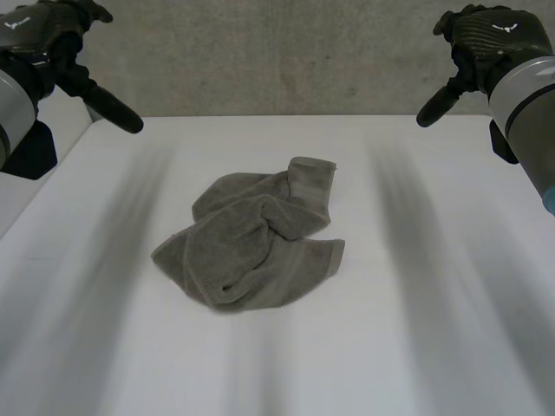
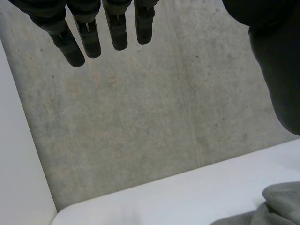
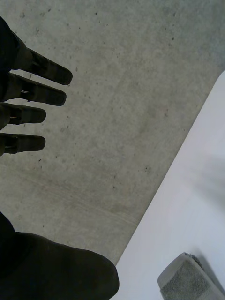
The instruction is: Fold the towel.
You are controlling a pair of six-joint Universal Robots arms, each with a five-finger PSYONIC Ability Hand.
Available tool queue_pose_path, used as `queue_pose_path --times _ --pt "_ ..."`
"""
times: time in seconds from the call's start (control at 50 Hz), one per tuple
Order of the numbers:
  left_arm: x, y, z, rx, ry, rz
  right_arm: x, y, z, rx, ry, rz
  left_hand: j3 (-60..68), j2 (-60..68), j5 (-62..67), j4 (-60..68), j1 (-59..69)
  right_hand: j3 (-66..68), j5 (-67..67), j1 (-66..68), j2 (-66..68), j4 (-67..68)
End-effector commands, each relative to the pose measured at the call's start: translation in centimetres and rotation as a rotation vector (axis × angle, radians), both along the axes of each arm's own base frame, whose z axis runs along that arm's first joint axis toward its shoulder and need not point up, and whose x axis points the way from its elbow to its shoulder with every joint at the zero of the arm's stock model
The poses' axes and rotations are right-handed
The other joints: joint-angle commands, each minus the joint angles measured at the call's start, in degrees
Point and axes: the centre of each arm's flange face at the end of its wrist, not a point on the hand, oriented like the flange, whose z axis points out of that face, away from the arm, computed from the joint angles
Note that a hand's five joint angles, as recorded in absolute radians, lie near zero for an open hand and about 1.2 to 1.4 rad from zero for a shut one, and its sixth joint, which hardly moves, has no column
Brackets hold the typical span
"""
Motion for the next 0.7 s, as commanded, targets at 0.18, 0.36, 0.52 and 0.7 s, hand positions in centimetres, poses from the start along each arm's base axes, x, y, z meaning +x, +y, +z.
queue_pose_path --times 0.18,0.36,0.52,0.7 --pt "-0.6 -0.1 -0.8 0.026 -0.009 -0.026 -0.2 0.1 0.2 0.006 0.01 -0.001 -1.95 -2.03 -3.11 -3.09 -2.43 -3.46 -3.3 -2.98 -3.76 -4.18" --pt "-0.7 0.0 -0.9 0.027 -0.01 -0.032 -0.1 0.1 0.2 0.006 0.01 0.007 -1.95 -2.03 -3.11 -3.09 -2.43 -3.46 -3.3 -2.98 -3.76 -4.18" --pt "-1.6 -1.0 -4.3 0.124 -0.059 -0.109 2.1 0.7 -0.6 0.027 0.012 0.206 -1.95 -2.03 -3.11 -3.09 -2.43 -3.46 -3.3 -2.98 -3.76 -4.18" --pt "-0.4 -4.4 -14.7 0.387 -0.252 -0.122 7.5 -2.1 -9.5 0.219 0.051 0.483 -1.28 -1.36 -2.44 -2.42 -1.76 -3.46 -3.3 -2.98 -3.76 -4.18"
